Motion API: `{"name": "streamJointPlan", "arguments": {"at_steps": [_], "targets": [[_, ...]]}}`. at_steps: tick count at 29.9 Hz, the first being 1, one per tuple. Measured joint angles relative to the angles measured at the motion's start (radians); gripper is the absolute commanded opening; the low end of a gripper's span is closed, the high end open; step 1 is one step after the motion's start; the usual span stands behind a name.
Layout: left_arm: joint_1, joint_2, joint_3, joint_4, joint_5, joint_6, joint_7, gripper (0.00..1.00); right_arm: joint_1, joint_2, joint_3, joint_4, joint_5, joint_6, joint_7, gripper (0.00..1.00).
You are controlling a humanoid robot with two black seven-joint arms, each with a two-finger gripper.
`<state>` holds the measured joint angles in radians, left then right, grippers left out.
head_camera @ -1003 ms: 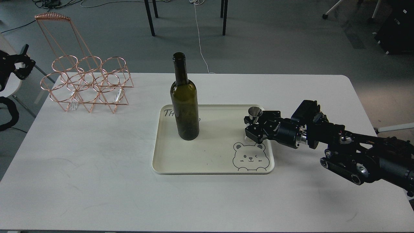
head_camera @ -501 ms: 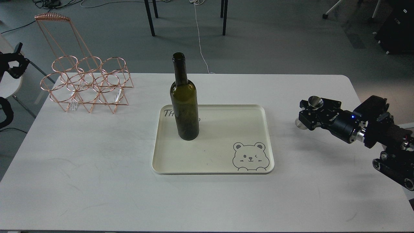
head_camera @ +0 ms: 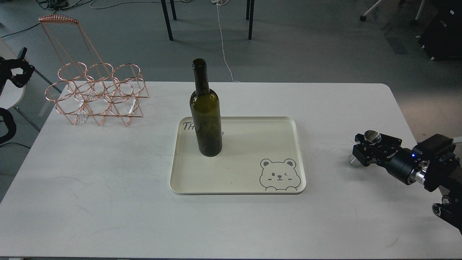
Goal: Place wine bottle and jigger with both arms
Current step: 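Lift the jigger with the right gripper and carry it off the tray, then set the jigger on the table beside the tray and withdraw the right gripper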
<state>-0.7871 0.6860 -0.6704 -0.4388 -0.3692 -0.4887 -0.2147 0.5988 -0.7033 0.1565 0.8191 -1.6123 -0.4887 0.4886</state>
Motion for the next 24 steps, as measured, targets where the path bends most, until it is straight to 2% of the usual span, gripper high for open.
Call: {"name": "streamJointPlan", "arguments": {"at_steps": [4, 7, 14, 17, 20, 22, 24], "targets": [[0.0, 0.001, 0.0, 0.0, 0.0, 0.0, 0.0, 0.99, 0.0, 0.001, 0.0, -0.003, 0.0, 0.0, 0.0, 0.4], [-0.002, 0.003, 0.0, 0.0, 0.0, 0.0, 0.0, 0.98, -0.001, -0.007, -0.005, 0.004, 0.0, 0.0, 0.0, 0.57], [-0.004, 0.004, -0.001, 0.0, 0.0, 0.0, 0.0, 0.99, -0.01, -0.09, -0.008, 0.07, 0.004, 0.0, 0.0, 0.66], [-0.007, 0.005, -0.002, 0.0, -0.001, 0.0, 0.0, 0.99, -0.016, -0.121, -0.006, 0.109, 0.005, 0.0, 0.0, 0.76], [-0.012, 0.009, -0.002, 0.0, -0.001, 0.0, 0.001, 0.99, -0.02, -0.177, -0.003, 0.172, 0.008, 0.0, 0.0, 0.8], [-0.012, 0.015, -0.002, 0.0, 0.0, 0.0, 0.003, 0.98, -0.022, -0.216, -0.003, 0.215, 0.009, 0.0, 0.0, 0.89], [-0.013, 0.022, -0.001, -0.001, 0.0, 0.0, 0.004, 0.99, -0.023, -0.254, -0.001, 0.258, 0.023, 0.0, 0.0, 0.94]]}}
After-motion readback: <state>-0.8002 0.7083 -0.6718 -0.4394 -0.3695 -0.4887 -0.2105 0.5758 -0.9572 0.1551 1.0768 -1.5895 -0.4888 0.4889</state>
